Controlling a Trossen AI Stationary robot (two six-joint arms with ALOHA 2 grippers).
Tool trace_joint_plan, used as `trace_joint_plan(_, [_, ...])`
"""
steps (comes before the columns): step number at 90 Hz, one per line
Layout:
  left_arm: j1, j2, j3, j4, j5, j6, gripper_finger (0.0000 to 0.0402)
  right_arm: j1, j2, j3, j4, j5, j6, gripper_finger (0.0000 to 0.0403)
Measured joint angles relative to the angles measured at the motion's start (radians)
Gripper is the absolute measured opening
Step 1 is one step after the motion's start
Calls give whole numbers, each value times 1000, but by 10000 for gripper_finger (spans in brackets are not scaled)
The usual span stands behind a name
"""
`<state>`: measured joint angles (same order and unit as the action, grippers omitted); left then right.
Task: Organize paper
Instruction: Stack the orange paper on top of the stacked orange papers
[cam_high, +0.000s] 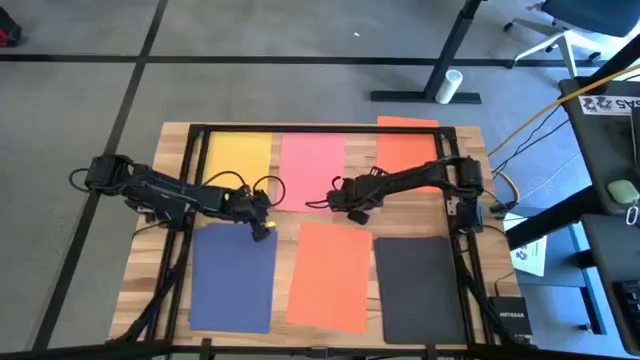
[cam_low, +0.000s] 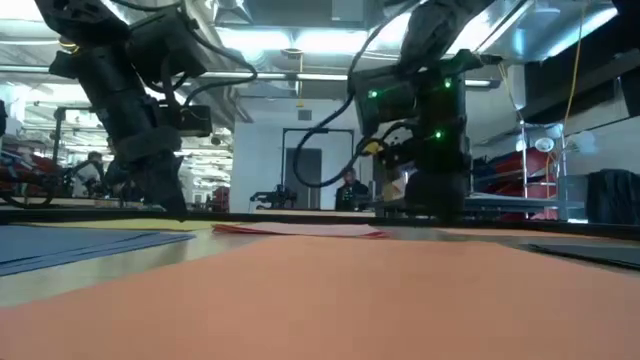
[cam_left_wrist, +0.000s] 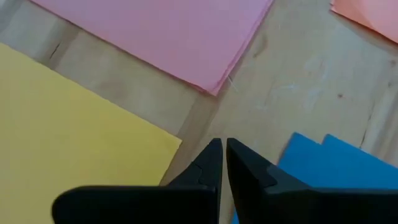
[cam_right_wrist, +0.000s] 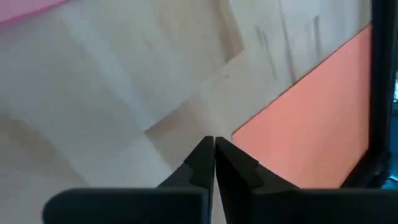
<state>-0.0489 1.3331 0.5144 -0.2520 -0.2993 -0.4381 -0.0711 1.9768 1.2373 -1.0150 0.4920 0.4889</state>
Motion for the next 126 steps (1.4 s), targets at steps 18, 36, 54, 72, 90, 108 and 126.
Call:
trace_joint_plan(18, [-13,0,0,-2,1,0,8,-31,3,-79,90,5,12,111])
trace_joint_plan(36, [-13,0,0,-1,0,1,8,-68,0,-111,102,47,48,211])
trace_joint_plan(54, [-13,0,0,-1,0,3,8,-118,-16,-116,99,-4,50,220])
trace_joint_plan(72, [-16,0,0,-1,1,19,8,-110,-101,-123,44,8,48,105])
trace_joint_plan(90, [-16,0,0,0,1,19,8,-197,-137,-199,126,66,60,16])
trace_joint_plan(108, [-16,0,0,-2,1,19,8,-272,-155,-331,352,-84,70,6])
trace_joint_plan(126, [-16,0,0,-1,1,27,8,-213,-167,-310,357,-139,106,2])
